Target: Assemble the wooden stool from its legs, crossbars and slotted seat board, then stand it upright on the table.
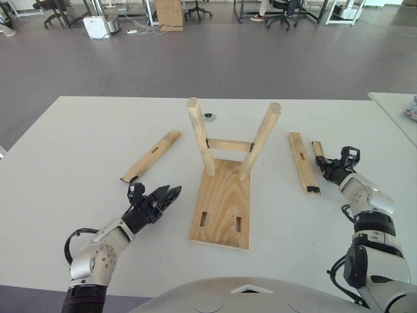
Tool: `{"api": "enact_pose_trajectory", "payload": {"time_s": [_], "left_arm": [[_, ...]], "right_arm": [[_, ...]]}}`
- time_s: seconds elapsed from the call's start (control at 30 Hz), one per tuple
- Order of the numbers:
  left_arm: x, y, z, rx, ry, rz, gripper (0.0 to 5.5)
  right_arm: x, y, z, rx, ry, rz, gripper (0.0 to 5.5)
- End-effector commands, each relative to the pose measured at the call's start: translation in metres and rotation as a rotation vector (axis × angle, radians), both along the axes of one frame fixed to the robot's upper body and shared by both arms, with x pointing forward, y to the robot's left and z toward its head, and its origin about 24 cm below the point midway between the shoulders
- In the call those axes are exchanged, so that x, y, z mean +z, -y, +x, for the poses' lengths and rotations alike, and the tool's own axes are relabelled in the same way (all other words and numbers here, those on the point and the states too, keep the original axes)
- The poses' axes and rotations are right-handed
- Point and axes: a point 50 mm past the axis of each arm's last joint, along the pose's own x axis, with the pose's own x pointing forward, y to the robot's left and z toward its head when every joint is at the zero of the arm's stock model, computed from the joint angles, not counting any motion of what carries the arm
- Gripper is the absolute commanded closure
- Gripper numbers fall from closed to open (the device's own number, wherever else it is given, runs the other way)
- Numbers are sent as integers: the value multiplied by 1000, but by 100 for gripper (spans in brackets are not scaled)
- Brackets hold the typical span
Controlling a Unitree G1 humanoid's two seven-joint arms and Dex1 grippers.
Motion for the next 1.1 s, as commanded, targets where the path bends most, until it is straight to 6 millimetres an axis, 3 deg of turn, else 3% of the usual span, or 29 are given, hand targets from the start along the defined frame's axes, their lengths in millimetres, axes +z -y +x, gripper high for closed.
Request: {"api": "enact_pose_trajectory", "payload": {"time_s": [0.03, 0.1, 0.23, 0.37, 0.43, 0.5, 0.6, 0.67, 0.8, 1.03, 1.1], "left_arm": [[18, -1, 12, 52, 43, 18, 206], [36, -7, 22, 98, 110, -50, 206], [103, -16, 51, 189, 364, -273, 206], [190, -15, 72, 202, 624, -322, 206], [228, 4, 80, 156, 701, -329, 206], [252, 36, 83, 66, 692, -387, 206], [265, 83, 70, -149, 626, -486, 206], [266, 99, 63, -218, 585, -521, 206], [262, 105, 63, -231, 563, -494, 206], [257, 108, 67, -202, 537, -473, 206], [252, 107, 69, -186, 527, -471, 241]], "right_arm": [[-82, -15, -71, 131, -376, -191, 414], [-56, -3, -51, 102, -210, -248, 417], [49, -18, 13, 149, 356, -280, 418], [136, -48, 25, 197, 713, -308, 418], [176, -65, 23, 228, 861, -328, 418], [206, -93, 16, 331, 984, -319, 418], [232, -135, -1, 506, 1125, -183, 418], [240, -153, -14, 605, 1173, -103, 418], [241, -176, -31, 823, 1203, 15, 418], [242, -184, -42, 978, 1181, 29, 418], [245, -183, -42, 1019, 1173, -18, 418]]}}
